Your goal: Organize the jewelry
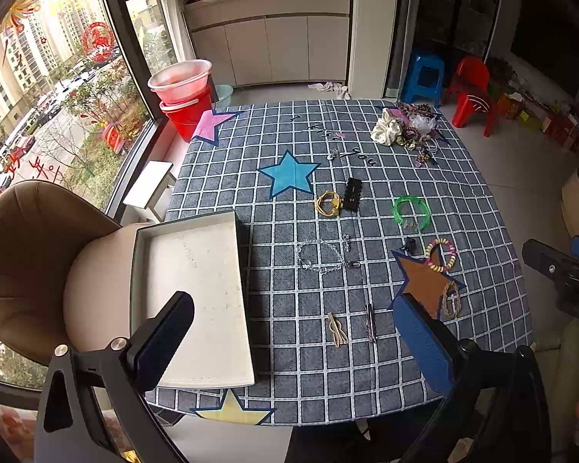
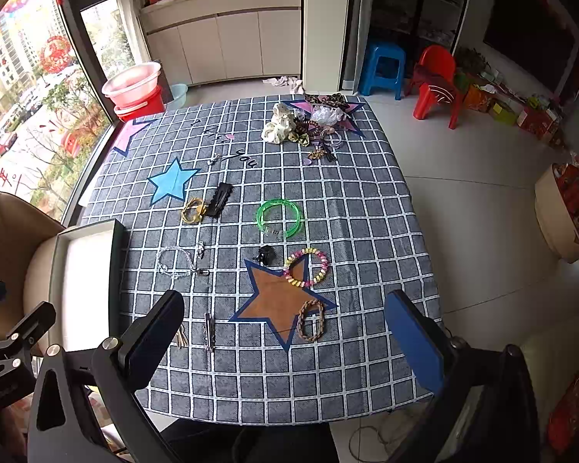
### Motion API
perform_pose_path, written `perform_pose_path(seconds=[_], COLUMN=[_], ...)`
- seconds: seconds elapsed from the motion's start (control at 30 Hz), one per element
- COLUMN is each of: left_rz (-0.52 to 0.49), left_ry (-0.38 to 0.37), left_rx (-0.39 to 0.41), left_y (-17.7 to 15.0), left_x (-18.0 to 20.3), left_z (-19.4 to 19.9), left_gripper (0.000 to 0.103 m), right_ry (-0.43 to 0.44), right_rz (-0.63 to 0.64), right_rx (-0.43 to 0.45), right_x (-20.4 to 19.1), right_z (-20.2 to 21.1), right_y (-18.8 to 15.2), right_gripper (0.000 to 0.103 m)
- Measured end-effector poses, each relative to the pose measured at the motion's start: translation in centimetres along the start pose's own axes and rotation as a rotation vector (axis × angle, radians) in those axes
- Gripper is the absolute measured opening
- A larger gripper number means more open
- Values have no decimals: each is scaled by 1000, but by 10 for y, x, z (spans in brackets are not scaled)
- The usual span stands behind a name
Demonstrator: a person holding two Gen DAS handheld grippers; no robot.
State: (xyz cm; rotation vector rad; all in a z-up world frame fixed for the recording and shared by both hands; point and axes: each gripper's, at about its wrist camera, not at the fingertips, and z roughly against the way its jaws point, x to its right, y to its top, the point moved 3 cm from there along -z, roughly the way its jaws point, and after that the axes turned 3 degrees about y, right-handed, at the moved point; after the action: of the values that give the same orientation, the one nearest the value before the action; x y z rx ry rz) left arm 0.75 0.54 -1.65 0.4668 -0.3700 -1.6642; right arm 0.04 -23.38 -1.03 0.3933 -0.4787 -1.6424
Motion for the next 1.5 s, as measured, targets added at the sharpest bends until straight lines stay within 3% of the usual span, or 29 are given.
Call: perform_pose_path(seconds=[1.5], left_rz=[13], left_ry=[3], left_rx=[-2], left_y=[-1], left_x=[-2], left_z=[-1], left_gripper=[103], right_ry=[0], right_rz=[5], right_rx=[4], right_x=[-8], right_z=[3], right_y=[-2], right_gripper=[103])
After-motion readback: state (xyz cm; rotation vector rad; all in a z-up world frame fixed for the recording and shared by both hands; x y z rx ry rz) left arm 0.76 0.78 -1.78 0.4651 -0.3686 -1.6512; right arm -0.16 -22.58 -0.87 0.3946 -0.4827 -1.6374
